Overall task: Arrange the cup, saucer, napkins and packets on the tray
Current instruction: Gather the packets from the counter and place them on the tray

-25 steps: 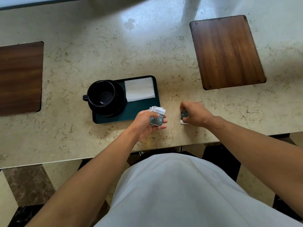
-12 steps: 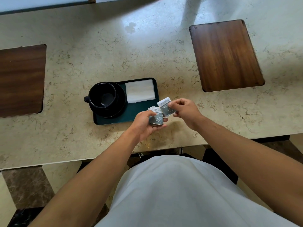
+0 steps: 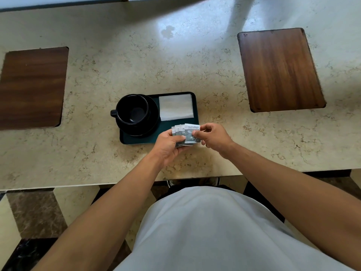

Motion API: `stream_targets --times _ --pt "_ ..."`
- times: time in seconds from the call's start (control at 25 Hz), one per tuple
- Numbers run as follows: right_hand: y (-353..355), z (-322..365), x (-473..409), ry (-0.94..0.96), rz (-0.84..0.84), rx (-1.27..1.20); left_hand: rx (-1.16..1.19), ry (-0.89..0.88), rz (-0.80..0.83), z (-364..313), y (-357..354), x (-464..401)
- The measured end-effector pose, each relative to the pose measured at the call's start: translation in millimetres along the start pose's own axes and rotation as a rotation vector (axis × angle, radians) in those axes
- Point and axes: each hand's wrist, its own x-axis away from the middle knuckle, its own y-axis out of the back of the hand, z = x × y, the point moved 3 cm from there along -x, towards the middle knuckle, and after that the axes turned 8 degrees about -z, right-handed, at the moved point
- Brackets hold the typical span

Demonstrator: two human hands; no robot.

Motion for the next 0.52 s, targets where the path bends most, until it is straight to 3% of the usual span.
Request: stream_targets --times 0.2,0.52 --pt "-16 10 -10 -0.021 0.029 0.046 0.118 0.06 -0.057 -12 15 -6" --pt "-31 14 -25 -0.115 -0.036 0.008 -0.112 -0.095 -0.198 -16 19 -24"
